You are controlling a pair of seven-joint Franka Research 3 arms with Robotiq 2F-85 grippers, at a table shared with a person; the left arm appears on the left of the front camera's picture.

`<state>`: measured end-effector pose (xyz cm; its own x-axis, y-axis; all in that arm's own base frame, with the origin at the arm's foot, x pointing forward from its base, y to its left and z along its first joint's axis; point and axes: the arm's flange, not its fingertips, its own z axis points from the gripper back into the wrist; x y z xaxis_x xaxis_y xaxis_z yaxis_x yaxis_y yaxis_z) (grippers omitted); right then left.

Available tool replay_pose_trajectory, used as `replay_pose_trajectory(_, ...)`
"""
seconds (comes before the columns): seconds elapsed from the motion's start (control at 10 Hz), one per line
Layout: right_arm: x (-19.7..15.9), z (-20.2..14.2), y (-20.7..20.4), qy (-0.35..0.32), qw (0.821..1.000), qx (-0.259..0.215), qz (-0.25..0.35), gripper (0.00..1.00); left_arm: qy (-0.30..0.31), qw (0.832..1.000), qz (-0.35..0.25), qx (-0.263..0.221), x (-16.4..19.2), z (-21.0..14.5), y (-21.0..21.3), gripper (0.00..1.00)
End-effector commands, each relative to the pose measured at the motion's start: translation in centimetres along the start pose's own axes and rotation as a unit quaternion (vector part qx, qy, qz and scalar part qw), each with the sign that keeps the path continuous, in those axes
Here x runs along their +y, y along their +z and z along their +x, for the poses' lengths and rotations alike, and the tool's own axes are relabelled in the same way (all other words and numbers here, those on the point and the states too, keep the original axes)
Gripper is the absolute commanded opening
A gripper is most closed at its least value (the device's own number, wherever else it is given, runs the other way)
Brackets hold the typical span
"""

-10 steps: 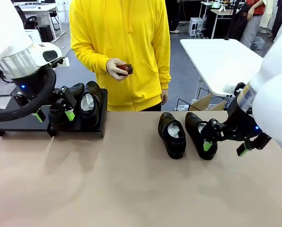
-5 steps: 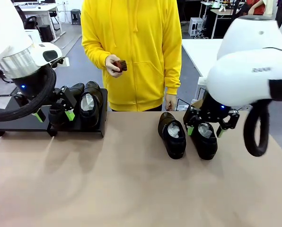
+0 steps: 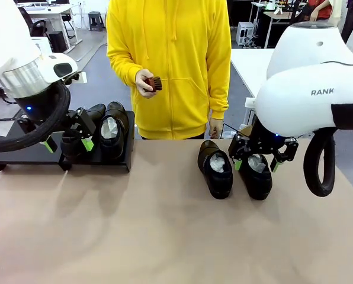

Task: Organize the shoes by placing them on the stand.
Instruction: Pick up one Shoe and place it in the middle of the table.

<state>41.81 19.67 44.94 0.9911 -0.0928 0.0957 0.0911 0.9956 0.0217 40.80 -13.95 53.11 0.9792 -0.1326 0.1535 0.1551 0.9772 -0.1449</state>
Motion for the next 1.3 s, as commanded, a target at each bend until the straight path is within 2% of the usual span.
replay_pose_trajectory(0.0, 0.7, 1.6, -0.3, 0.023, 0.999, -0.043, -0.024, 1.00, 0.008, 1.000, 0.004, -0.005, 0.0, 0.0, 0.0, 1.00)
replay_pose_trajectory(0.2, 1.3, 5.5, -1.1, 0.053, 0.997, -0.053, -0.001, 1.00, 0.008, 1.000, 0.004, -0.005, 0.0, 0.0, 0.0, 1.00)
replay_pose_trajectory(0.5, 1.4, 8.0, -1.9, 0.068, 0.997, -0.015, 0.045, 1.00, 0.008, 1.000, 0.004, -0.005, 0.0, 0.0, 0.0, 1.00)
replay_pose_trajectory(0.7, 1.2, 9.5, -2.7, 0.078, 0.996, -0.001, 0.048, 0.65, 0.008, 1.000, 0.004, -0.005, 0.0, 0.0, 0.0, 1.00)
replay_pose_trajectory(0.8, 1.4, 9.8, -3.2, 0.084, 0.995, 0.016, 0.048, 0.65, 0.008, 1.000, 0.004, -0.005, 0.0, 0.0, 0.0, 1.00)
replay_pose_trajectory(1.2, 3.8, 10.9, -6.4, 0.072, 0.997, 0.011, 0.036, 0.65, 0.008, 1.000, 0.004, -0.005, 0.0, 0.0, 0.0, 1.00)
